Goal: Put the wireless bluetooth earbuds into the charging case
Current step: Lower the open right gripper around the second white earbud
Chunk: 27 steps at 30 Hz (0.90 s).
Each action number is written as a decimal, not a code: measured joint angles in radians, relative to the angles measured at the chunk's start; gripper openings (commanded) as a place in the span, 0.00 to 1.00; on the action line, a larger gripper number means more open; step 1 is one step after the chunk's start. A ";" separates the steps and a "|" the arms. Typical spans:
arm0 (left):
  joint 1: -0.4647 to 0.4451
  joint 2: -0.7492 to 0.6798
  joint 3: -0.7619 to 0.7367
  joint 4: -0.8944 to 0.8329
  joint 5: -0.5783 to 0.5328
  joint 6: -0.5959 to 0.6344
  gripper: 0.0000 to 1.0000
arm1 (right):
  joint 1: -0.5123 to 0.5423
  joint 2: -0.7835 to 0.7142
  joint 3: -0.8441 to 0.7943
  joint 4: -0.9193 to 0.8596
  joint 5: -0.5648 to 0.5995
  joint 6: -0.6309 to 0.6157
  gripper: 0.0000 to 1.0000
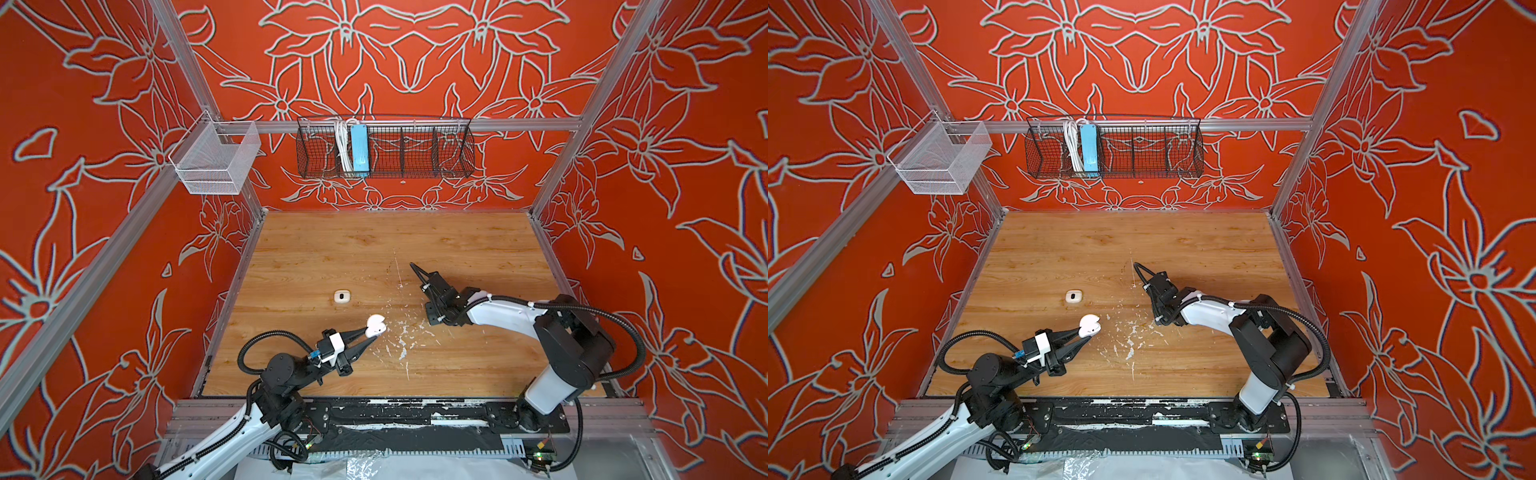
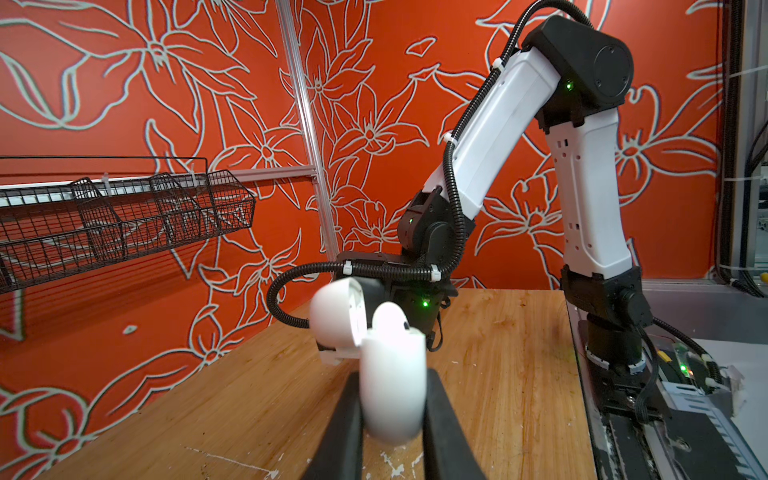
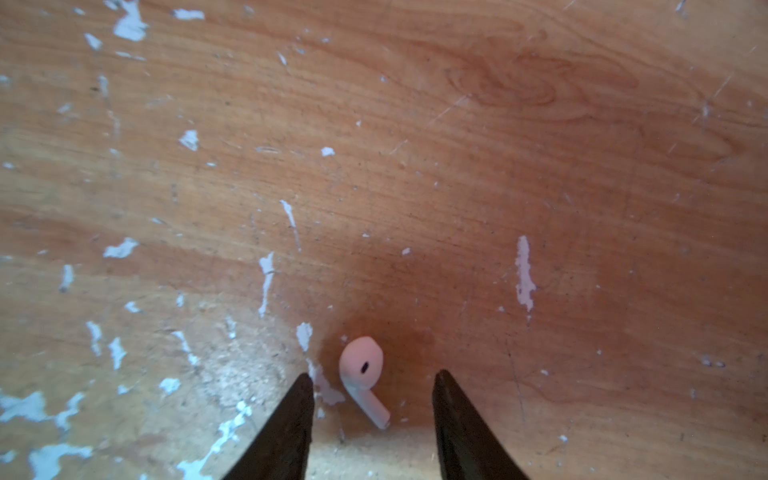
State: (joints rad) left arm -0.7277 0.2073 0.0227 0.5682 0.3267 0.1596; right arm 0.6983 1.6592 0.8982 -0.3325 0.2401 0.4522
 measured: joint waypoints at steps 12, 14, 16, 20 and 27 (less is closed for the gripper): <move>0.000 -0.009 0.000 -0.002 0.000 0.000 0.00 | -0.055 0.005 -0.027 0.043 0.024 0.024 0.36; 0.000 -0.009 0.000 -0.002 0.000 0.000 0.00 | -0.056 0.001 -0.034 0.056 0.023 0.027 0.37; 0.000 -0.009 0.000 -0.003 0.000 0.000 0.00 | -0.056 0.000 -0.037 0.064 0.020 0.029 0.38; 0.000 -0.011 0.000 -0.003 0.000 0.000 0.00 | -0.058 -0.005 -0.050 0.086 0.016 0.036 0.37; 0.000 -0.014 0.000 -0.006 0.000 0.000 0.00 | -0.086 -0.035 -0.099 0.136 0.005 0.075 0.36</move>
State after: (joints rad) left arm -0.7277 0.1928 0.0227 0.5621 0.3267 0.1593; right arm 0.6125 1.6241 0.7994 -0.1963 0.2447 0.5274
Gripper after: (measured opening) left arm 0.208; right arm 0.361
